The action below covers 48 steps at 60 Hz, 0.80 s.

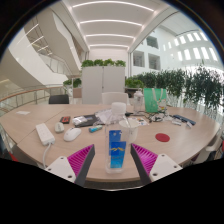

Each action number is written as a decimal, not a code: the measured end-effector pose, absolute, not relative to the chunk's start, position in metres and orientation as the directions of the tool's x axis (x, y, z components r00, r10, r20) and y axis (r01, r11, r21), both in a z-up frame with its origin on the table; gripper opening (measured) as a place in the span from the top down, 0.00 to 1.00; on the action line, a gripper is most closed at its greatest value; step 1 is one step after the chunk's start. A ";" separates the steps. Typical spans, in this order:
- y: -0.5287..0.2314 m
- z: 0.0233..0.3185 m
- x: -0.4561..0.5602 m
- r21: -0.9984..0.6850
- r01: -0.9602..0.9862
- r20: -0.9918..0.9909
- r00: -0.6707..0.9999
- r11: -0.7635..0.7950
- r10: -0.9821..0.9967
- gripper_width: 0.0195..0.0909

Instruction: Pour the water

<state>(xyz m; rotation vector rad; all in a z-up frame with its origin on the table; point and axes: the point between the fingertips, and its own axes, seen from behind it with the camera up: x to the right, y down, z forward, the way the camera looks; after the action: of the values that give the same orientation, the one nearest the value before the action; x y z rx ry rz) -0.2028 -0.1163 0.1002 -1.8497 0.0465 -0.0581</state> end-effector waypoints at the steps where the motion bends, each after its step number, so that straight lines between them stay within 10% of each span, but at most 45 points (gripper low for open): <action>1: -0.109 0.098 -0.200 -0.963 0.000 0.019 0.997 -0.271 -0.068 0.17; 12: -0.041 0.073 -0.186 -0.971 -0.004 0.022 0.994 -0.237 -0.105 0.21; 16: -0.030 0.060 -0.182 -0.961 0.030 0.057 0.994 -0.274 -0.093 0.58; 31: -0.023 0.021 -0.187 -0.906 -0.086 -0.061 0.995 -0.414 -0.074 0.61; 48: 0.008 0.119 -0.264 -0.649 -0.604 -0.683 0.730 -0.463 0.006 0.69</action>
<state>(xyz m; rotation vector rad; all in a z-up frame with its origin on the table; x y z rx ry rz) -0.2640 0.0083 0.1190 -1.9372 0.4578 0.7692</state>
